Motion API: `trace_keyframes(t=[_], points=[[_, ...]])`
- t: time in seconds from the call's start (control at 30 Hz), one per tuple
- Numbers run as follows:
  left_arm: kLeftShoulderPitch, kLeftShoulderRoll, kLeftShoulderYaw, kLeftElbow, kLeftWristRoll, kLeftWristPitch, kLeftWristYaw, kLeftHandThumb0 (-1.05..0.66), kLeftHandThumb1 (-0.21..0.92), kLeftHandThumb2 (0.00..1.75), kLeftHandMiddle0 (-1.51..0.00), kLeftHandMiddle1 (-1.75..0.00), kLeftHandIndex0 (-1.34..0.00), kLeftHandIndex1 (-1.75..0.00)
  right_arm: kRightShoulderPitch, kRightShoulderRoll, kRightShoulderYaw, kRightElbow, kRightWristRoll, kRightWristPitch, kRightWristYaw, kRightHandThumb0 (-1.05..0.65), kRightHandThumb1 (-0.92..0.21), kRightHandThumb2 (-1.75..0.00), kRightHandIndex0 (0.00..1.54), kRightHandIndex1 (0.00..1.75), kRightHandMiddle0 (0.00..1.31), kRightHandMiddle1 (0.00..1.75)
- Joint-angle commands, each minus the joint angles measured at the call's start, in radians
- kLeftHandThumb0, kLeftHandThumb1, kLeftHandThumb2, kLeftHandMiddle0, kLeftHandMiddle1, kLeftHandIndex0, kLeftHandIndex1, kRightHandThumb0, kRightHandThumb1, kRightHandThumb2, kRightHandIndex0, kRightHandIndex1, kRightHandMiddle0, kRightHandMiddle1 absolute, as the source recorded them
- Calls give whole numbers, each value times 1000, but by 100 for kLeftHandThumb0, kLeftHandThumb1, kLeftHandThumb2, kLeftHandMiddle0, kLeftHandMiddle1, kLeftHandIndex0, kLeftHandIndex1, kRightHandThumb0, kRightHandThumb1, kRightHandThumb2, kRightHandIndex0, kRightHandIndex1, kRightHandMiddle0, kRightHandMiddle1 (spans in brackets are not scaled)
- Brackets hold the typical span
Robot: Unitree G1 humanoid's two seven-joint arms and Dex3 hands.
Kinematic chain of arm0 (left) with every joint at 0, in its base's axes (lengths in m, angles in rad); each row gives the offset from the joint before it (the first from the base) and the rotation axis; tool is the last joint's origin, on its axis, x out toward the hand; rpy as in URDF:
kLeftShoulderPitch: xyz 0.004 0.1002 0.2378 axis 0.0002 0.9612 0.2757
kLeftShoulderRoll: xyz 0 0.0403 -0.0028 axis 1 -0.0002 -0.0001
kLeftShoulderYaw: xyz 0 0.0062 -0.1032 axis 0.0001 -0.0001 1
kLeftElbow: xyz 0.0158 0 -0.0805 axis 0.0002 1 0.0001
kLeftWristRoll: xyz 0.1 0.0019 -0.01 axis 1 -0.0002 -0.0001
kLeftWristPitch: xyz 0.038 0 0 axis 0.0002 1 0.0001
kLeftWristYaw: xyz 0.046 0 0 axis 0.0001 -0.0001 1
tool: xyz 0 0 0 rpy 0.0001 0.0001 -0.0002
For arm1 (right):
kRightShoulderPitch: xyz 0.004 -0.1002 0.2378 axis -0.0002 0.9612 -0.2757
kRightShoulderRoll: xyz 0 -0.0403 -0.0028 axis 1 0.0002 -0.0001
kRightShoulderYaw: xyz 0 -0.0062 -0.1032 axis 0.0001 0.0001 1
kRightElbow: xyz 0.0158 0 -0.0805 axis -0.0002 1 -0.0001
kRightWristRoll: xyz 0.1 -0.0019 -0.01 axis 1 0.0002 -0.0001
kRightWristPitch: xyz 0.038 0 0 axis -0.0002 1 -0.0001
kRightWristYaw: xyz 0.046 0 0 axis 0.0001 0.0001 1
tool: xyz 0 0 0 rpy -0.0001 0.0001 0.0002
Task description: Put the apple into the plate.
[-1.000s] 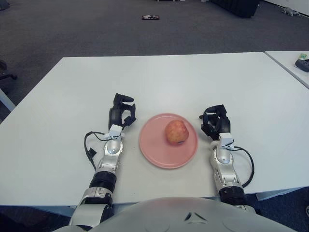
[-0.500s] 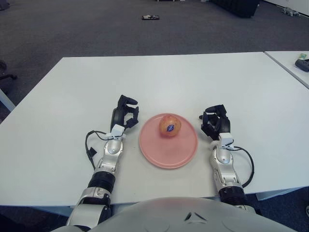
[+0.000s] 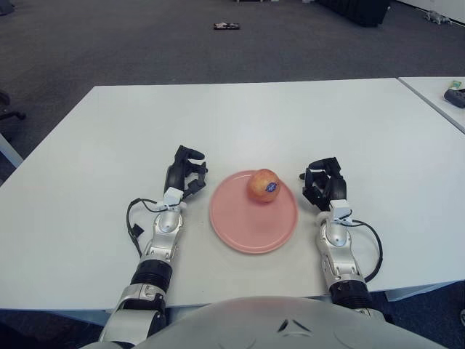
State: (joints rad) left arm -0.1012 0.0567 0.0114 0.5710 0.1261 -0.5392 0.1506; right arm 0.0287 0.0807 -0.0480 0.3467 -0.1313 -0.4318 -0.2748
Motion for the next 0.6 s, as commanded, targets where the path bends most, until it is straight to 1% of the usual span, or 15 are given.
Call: trace_keyframes(t=[0.0, 0.17, 0.33, 0.53, 0.57], points=[[45, -6, 0, 42, 2, 7, 3, -38, 71, 82, -66, -128, -32, -175, 1, -2, -2, 7, 2, 6, -3, -37, -74, -78, 59, 126, 30, 175], [39, -10, 4, 60, 7, -2, 22, -38, 71, 83, -66, -131, -32, -175, 2, -3, -2, 7, 6, 7, 4, -37, -73, -79, 59, 126, 30, 175], [26, -15, 7, 90, 16, -33, 54, -38, 70, 84, -66, -136, -33, -175, 1, -5, -1, 9, 8, 4, 10, -37, -73, -79, 58, 125, 31, 175], [26, -18, 8, 81, -2, -65, 44, -39, 66, 89, -72, -137, -35, -175, 3, -6, 2, 2, 4, 11, 15, -37, -75, -77, 57, 124, 30, 175], [26, -20, 9, 82, -4, -70, 45, -39, 65, 91, -73, -135, -36, -175, 3, -6, 2, 1, 4, 12, 16, -37, -75, -77, 57, 124, 29, 175]])
